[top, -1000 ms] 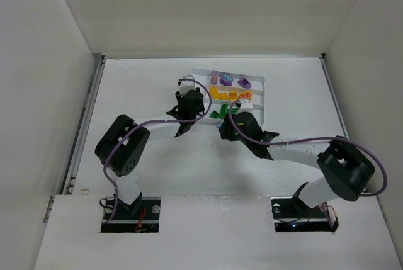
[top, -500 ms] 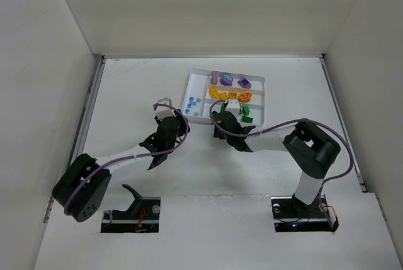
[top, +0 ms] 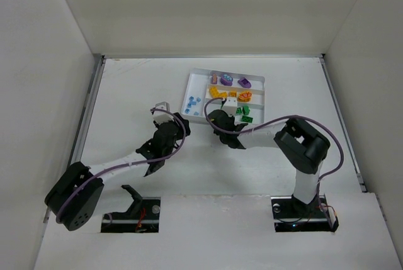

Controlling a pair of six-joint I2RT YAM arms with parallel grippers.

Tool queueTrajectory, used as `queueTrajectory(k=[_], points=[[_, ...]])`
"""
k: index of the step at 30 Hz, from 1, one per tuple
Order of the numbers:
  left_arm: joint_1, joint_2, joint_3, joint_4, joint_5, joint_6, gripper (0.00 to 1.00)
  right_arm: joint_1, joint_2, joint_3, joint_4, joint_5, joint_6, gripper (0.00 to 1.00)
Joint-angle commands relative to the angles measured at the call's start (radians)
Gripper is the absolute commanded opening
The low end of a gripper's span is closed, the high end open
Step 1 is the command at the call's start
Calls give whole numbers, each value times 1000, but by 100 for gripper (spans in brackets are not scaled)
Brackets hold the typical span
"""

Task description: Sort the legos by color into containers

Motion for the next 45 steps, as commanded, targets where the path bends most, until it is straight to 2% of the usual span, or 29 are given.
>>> queueTrajectory(k=[1, 6, 9, 12, 18, 21, 24, 26, 29, 32, 33, 34, 35, 36, 40, 45], points=[[19, -61, -28, 54, -11, -14, 49, 23, -13, 16, -44, 30, 16, 22], [51, -131, -70, 57, -59, -24, 53, 62, -167, -43, -66, 6, 10, 22], [74, -158, -90, 54, -69, -47, 57, 66, -225, -6, -48, -54, -37, 22], [97, -174, -105, 57, -74, -64, 63, 60, -202, 80, -25, -115, -85, 22], [143, -216, -130, 48, -74, -67, 68, -14, -22, 295, 3, -223, -108, 23], [163, -222, -134, 48, -71, -67, 68, -36, 70, 396, 8, -266, -112, 31], [169, -230, -136, 45, -65, -66, 69, -57, 88, 445, -21, -281, -113, 48], [171, -230, -137, 45, -74, -61, 70, -59, 23, 401, -14, -263, -112, 58], [177, -228, -137, 42, -69, -67, 73, -59, -112, 288, 32, -243, -129, 66], [171, -239, -137, 40, -77, -58, 89, -57, -299, 102, 77, -202, -154, 72], [175, -242, -137, 40, -77, -57, 99, -51, -362, 35, 86, -176, -157, 74], [180, -247, -139, 40, -77, -55, 100, -43, -423, -31, 87, -148, -158, 78], [183, -253, -139, 37, -76, -54, 100, -39, -485, -96, 86, -118, -155, 97], [188, -262, -139, 28, -76, -52, 100, -34, -543, -157, 83, -81, -158, 100], [205, -299, -130, -26, -97, -49, 100, -26, -792, -364, 5, 60, -120, 100], [241, -317, -98, -145, -76, -97, 100, -36, -1030, -487, -181, 78, 50, 100]])
